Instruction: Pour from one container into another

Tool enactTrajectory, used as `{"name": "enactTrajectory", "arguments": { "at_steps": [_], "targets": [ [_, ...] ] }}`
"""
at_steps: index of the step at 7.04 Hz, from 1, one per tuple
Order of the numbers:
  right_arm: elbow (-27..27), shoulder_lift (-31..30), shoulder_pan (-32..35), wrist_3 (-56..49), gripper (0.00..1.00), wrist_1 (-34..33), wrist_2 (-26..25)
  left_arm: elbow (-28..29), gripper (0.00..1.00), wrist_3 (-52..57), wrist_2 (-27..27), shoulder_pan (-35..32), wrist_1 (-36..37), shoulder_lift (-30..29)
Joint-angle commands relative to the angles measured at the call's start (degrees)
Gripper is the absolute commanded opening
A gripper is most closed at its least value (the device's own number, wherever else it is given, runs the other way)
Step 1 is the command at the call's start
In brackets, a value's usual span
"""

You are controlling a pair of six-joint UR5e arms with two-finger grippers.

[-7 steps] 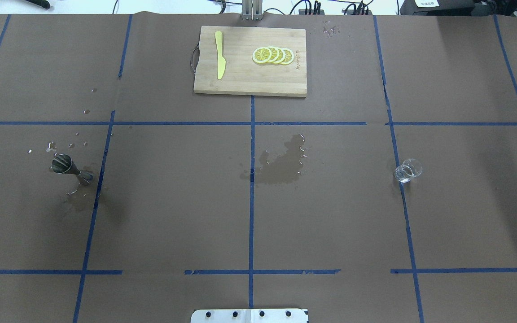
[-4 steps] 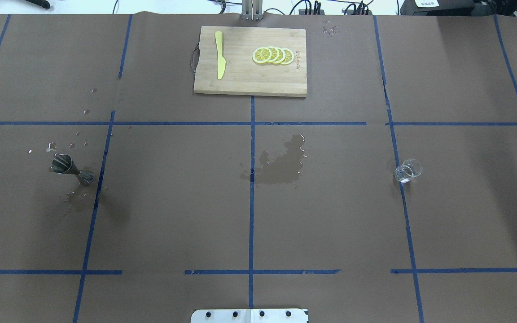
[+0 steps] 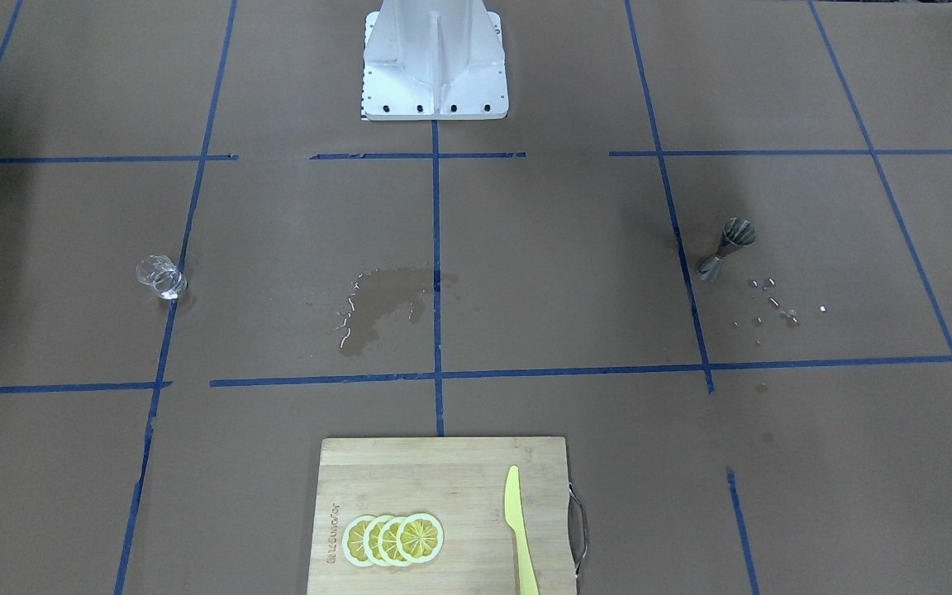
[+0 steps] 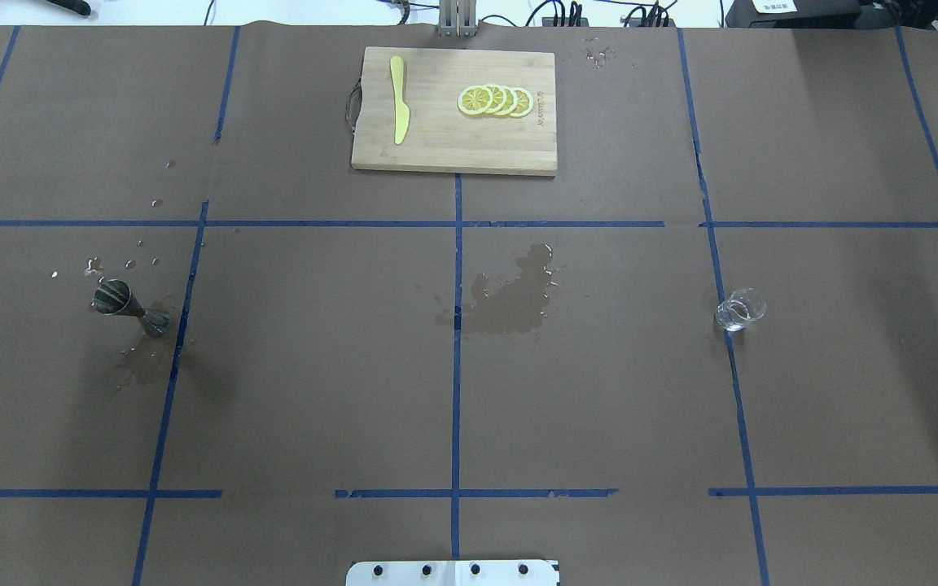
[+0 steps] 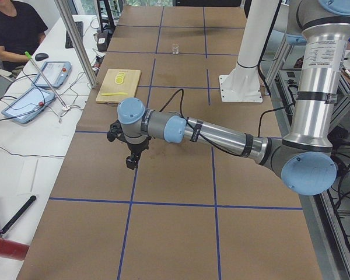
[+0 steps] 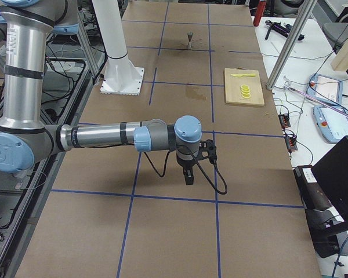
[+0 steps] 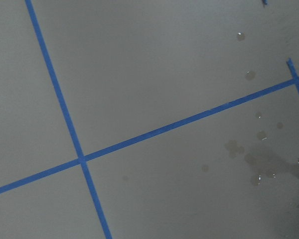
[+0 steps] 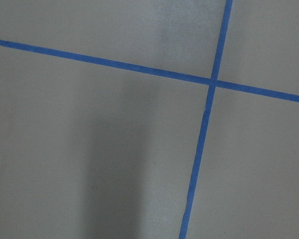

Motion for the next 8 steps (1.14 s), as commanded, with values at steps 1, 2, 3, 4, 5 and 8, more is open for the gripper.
{"name": "enactTrajectory", "arguments": {
  "at_steps": [1,2,3,4,5,8],
  "targets": [
    [-0.12,-0.31,0.0,-0.18,1.0,1.73,0.51,-1.54,1.0,-8.12,-1.23,1.91,-3.37,-0.23],
    [0.05,-0.31,0.0,-0.1,1.0,1.74,0.95,-2.17,1.0,-13.84,-1.14,5.58,-10.1,-0.14],
    [0.14,-0.05,-0.35,0.08,1.0,1.82,1.21,-3.22,1.0,-23.38,-0.45,9.1,-15.56,-0.14],
    [0.14,0.04,-0.7,0.08,1.0,1.82,1.13,-4.44,1.0,-31.57,0.08,12.35,-21.88,-0.14],
    [0.14,0.22,-0.79,0.08,1.0,1.82,1.13,-4.72,1.0,-36.7,2.0,15.0,-27.77,-0.14],
    [1.27,-0.04,-0.88,0.17,1.0,1.82,2.0,-4.64,0.96,-40.43,15.01,21.61,-39.87,0.29]
  ]
}}
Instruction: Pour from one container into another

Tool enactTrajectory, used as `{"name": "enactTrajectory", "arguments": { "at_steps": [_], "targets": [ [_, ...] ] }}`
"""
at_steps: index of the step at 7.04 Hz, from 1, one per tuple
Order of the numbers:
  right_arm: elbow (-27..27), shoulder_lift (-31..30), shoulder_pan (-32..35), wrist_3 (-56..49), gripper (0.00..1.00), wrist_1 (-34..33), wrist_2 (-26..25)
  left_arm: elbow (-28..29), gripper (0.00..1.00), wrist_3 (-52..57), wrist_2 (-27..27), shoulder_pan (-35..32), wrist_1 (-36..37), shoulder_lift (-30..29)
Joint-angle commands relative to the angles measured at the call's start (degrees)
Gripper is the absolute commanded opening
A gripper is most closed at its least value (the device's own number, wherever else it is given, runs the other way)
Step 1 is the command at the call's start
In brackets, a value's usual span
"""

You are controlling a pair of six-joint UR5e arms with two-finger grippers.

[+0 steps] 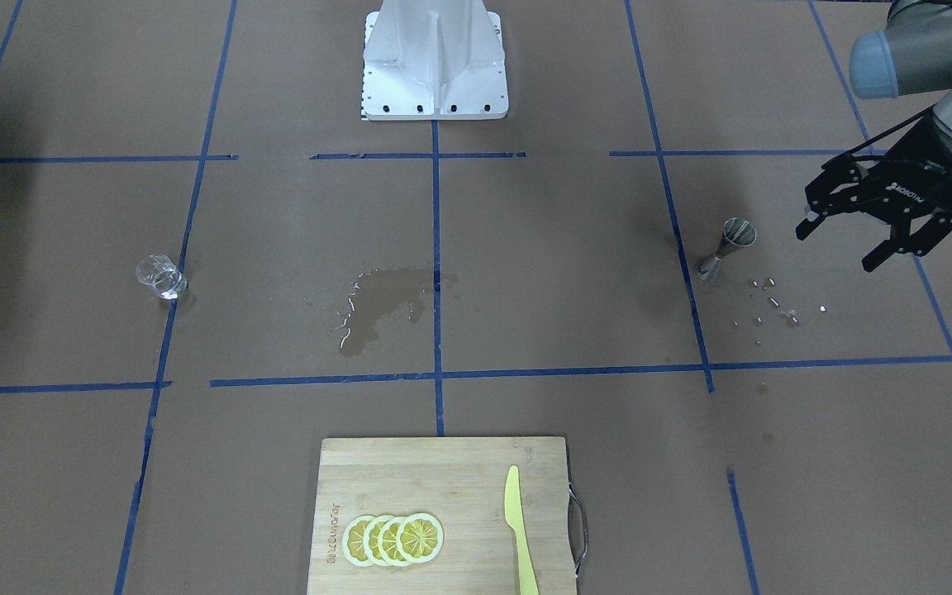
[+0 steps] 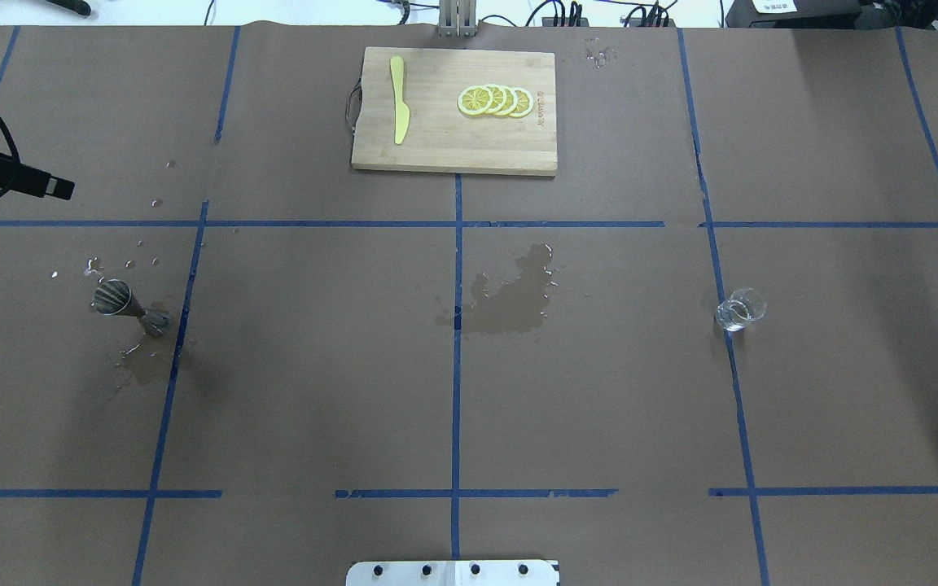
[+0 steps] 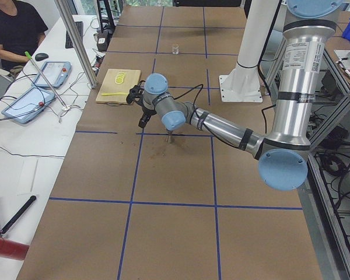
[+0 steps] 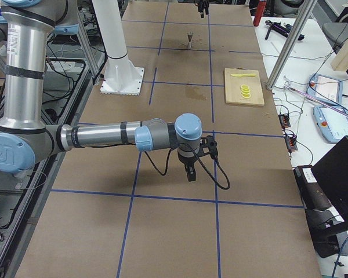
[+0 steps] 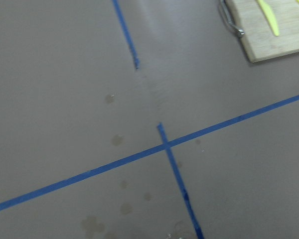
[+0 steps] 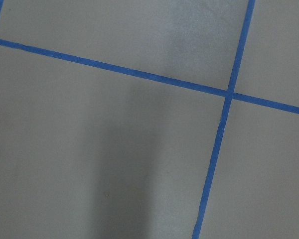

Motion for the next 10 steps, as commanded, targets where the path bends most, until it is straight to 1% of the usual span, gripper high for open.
{"name": "enactTrajectory", "arguments": {
  "at_steps": [1,2,3,4,5,6,7,8,9,10],
  "targets": [
    [1.13,-0.27,-0.04,0.43,1.0,-0.11,1.15,-4.37,0.98,-7.38,6.12,2.82,-4.8,1.79],
    [1.22,-0.19,-0.04,0.52,1.0,-0.11,1.76,-7.38,0.98,-11.09,8.14,4.4,-5.26,2.59],
    [1.13,-0.1,-0.04,0.44,1.0,-0.11,2.11,-10.02,0.93,-18.17,16.25,9.55,-6.13,2.68],
    [1.05,-0.01,-0.04,0.44,1.0,-0.11,2.12,-10.92,0.96,-22.86,31.3,18.48,-6.05,3.73],
    [1.05,-0.01,-0.04,0.44,1.0,-0.11,2.12,-13.36,0.99,-23.69,40.93,23.26,-6.14,7.57],
    [1.05,0.08,-0.04,0.44,1.0,-0.11,2.12,-15.21,0.99,-26.57,48.86,27.84,-6.23,11.35],
    [1.13,0.08,-0.12,0.52,1.0,-0.11,2.12,-15.23,0.99,-32.68,55.64,32.93,-9.19,13.21],
    [1.22,0.51,-0.12,0.44,1.0,-0.11,2.12,-15.23,0.99,-38.05,64.15,37.68,-15.74,18.89],
    [1.22,0.6,-0.12,0.52,1.0,-0.11,2.12,-15.14,0.99,-38.72,71.89,42.08,-21.55,22.77],
    [1.22,0.6,-0.12,0.53,1.0,-0.11,2.12,-14.71,0.99,-38.81,78.41,45.86,-21.61,22.9]
  ]
}}
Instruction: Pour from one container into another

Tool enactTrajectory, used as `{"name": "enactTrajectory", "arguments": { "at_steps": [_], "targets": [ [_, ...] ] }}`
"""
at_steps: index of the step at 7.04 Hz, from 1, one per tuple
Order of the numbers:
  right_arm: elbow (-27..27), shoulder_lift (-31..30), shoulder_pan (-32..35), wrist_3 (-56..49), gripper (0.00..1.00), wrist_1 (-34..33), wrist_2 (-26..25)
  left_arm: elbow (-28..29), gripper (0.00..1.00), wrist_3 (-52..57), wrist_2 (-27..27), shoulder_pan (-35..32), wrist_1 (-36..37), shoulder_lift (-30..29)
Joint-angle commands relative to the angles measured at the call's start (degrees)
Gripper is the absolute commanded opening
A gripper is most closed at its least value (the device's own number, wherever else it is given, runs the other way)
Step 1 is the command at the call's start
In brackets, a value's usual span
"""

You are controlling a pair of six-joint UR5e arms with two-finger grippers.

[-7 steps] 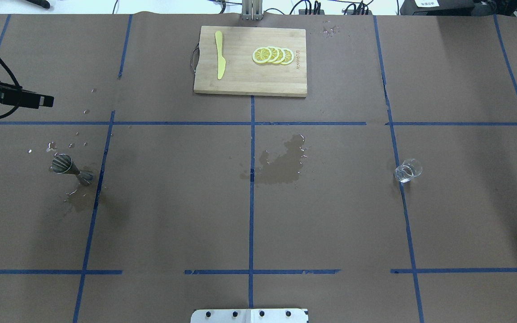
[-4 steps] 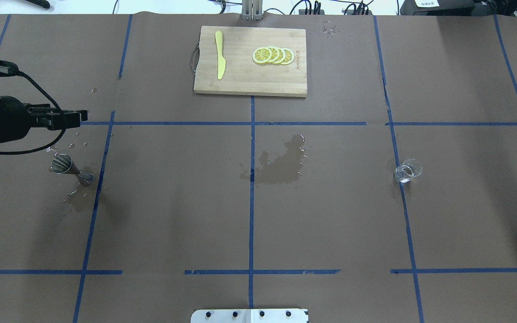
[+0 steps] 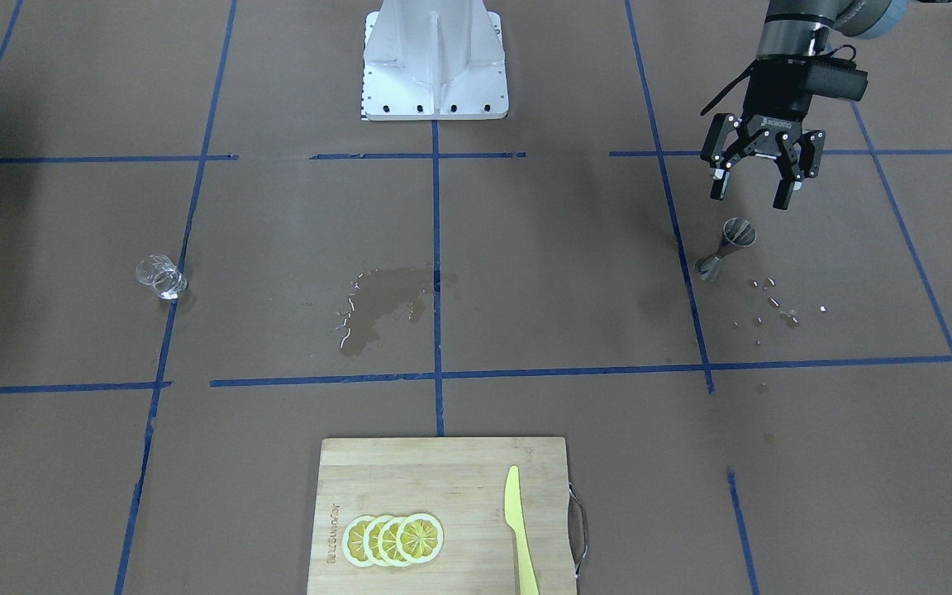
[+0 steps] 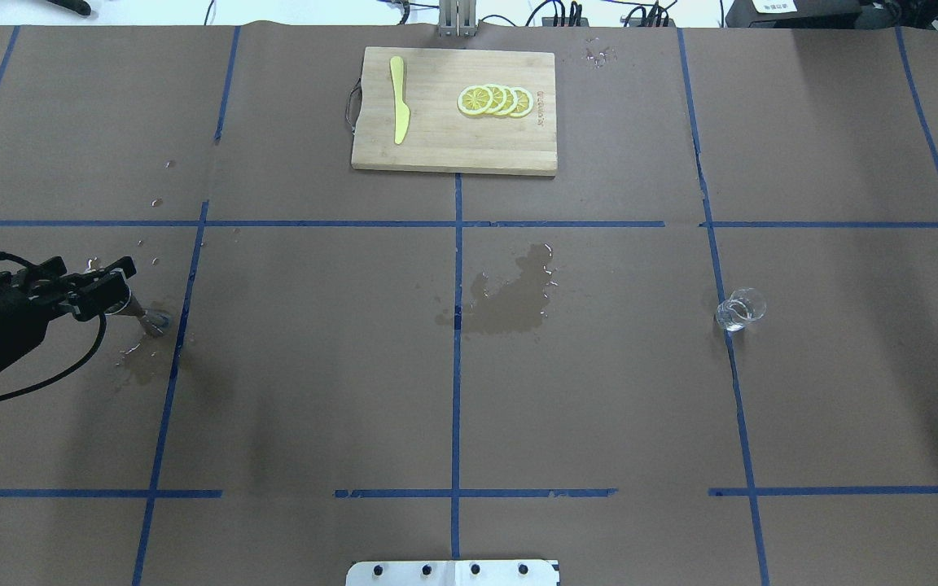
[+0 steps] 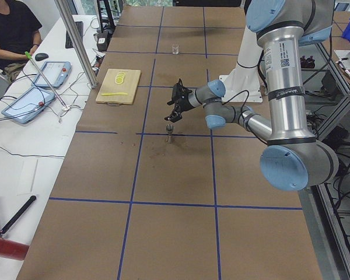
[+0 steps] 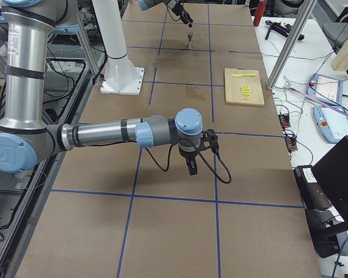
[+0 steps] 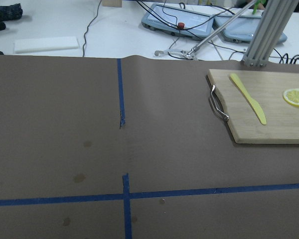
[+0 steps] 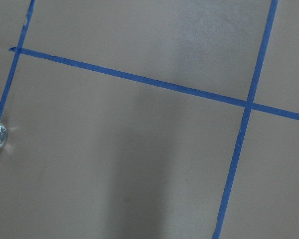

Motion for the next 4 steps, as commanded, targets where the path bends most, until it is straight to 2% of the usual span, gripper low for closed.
{"name": "enactTrajectory", "arguments": {
  "at_steps": [1,2,4],
  "targets": [
    [0.11,0.08,0.0,0.02,1.0,0.0,0.0,1.44,0.99,-1.06,15.02,8.4,-2.53,1.98],
    [0.11,0.08,0.08,0.02,1.0,0.0,0.0,3.89,0.99,-1.06,21.35,12.26,-2.61,1.89],
    [0.11,0.08,0.08,0.02,1.0,0.0,0.09,11.35,0.99,-1.84,26.15,14.06,-3.23,-2.47]
  ]
}}
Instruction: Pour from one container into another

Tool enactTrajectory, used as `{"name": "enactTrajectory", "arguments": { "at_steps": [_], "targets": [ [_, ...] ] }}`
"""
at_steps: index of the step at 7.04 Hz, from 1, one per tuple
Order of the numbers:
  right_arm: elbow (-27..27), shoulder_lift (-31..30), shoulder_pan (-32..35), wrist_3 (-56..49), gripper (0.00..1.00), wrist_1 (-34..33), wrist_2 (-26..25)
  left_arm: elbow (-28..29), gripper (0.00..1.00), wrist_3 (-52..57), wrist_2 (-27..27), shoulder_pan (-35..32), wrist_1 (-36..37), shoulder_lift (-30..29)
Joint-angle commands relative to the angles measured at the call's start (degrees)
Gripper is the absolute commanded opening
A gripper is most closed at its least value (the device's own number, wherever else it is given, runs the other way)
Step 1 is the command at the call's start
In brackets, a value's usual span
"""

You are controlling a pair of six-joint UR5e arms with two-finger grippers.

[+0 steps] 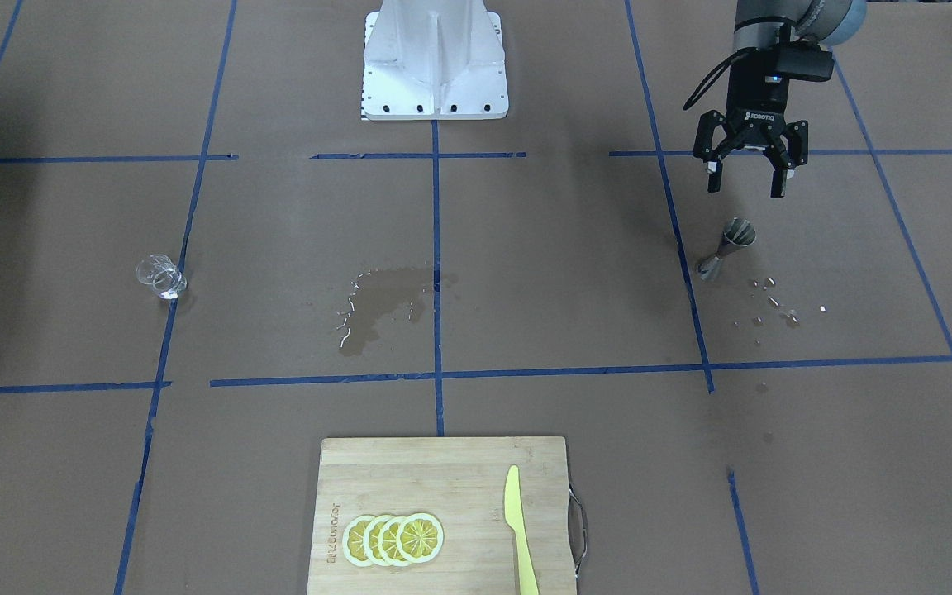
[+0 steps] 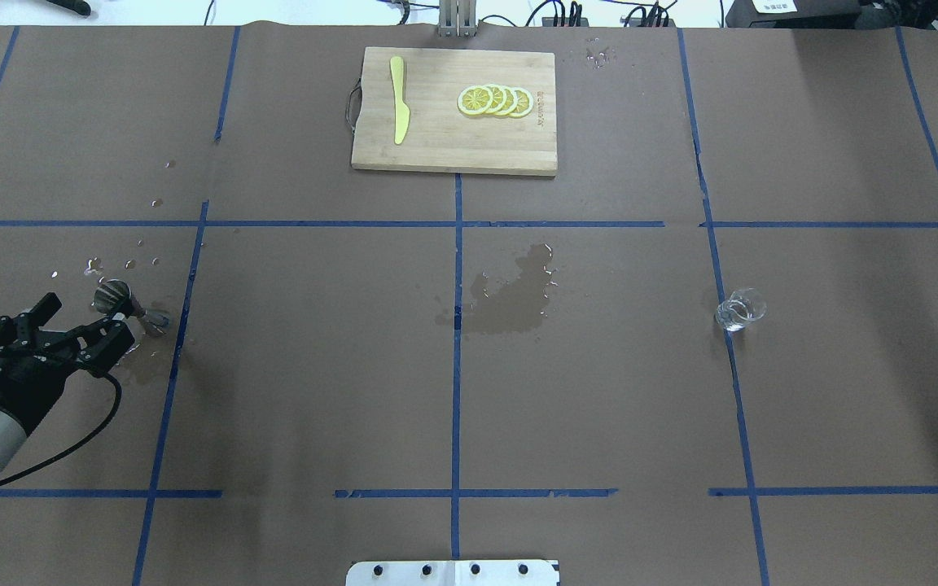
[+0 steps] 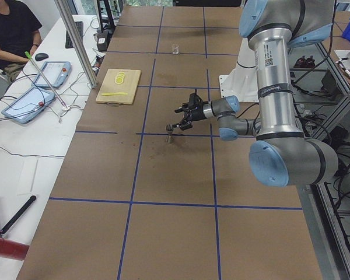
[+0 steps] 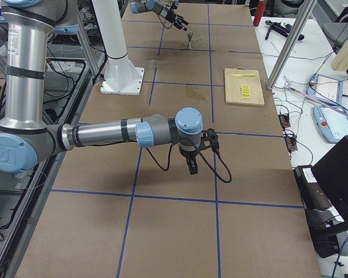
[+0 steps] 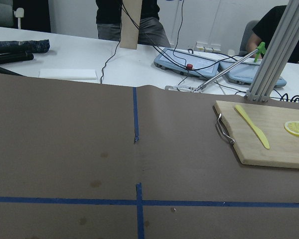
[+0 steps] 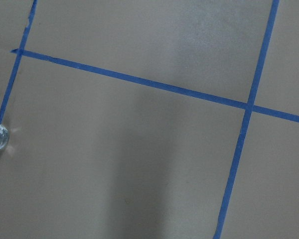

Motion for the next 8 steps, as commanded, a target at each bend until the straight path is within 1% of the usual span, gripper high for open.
{"name": "enactTrajectory", "arguments": {
  "at_steps": [1,2,4,5,7,8],
  "targets": [
    [-0.08,0.0,0.01,0.0,1.0,0.0,0.03,5.2,0.99,-2.64,3.34,1.14,-0.37,-3.49],
    [-0.09,0.0,0.01,0.0,1.0,0.0,0.03,5.73,0.99,-2.84,5.52,1.23,-0.37,-3.59],
    [0.0,0.0,0.01,0.0,1.0,0.0,0.03,8.98,0.99,-3.01,7.11,1.23,-0.37,-4.55],
    [0.0,0.0,0.01,-0.09,1.0,0.0,0.03,10.29,0.99,-3.01,7.21,1.23,-0.46,-5.95],
    [-0.08,0.0,0.01,-0.09,1.0,0.0,0.03,15.55,0.99,-3.01,7.12,1.23,-0.55,-9.29],
    [-0.09,0.0,0.01,-0.09,1.0,0.0,0.03,16.27,0.99,-3.01,7.12,1.23,-0.55,-9.65]
  ]
}}
